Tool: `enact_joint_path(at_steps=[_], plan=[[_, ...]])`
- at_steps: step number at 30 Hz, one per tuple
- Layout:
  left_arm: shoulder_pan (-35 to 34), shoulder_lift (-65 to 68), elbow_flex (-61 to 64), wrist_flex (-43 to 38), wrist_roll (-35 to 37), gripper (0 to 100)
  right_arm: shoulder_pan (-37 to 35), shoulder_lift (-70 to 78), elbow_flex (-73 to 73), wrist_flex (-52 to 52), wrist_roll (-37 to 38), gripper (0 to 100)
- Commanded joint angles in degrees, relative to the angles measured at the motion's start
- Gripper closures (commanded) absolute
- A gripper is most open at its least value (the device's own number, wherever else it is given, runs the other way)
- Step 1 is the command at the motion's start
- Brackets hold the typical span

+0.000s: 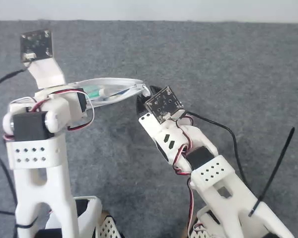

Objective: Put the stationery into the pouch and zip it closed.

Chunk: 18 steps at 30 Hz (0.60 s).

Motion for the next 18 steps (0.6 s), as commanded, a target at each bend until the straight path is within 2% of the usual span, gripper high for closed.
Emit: enact_joint_path(at_steps=[1, 18], plan=[[-0.09, -1.49, -1.80, -0.62, 0.09, 99, 0.31, 0.04, -3.78, -0.92, -0.70, 86.5], [-0.09, -1.49, -1.71, -0.62, 0.09, 99, 0.66, 5.58, -4.66, -4.09, -0.62, 86.5]])
